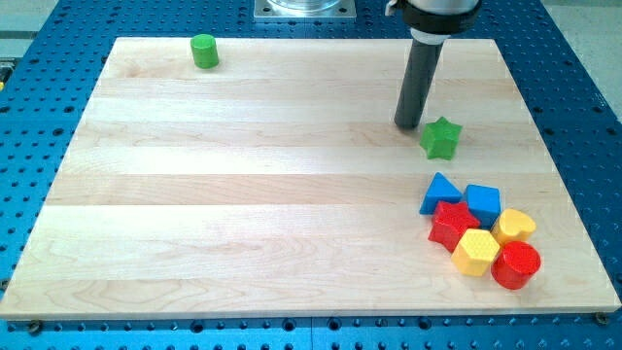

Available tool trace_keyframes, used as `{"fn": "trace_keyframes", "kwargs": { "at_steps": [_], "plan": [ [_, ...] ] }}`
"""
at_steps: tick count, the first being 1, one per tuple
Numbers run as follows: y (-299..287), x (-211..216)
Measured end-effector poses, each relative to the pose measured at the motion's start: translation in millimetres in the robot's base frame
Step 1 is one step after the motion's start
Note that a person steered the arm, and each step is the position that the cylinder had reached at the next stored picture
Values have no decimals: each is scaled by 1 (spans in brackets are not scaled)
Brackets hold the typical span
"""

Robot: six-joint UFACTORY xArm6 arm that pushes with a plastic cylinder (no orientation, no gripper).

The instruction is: Slightly push the green star into the blue cube

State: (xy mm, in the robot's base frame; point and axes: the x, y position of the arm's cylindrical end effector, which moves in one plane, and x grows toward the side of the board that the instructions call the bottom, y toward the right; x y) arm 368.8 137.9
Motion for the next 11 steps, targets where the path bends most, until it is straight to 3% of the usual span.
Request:
{"fn": "trace_keyframes", "kwargs": {
  "at_steps": [2, 5, 7, 8, 9, 11],
  "plan": [
    [30, 67],
    [-1, 80],
    [36, 57],
    [38, 85],
    [-15, 48],
    [-314, -70]
  ]
}}
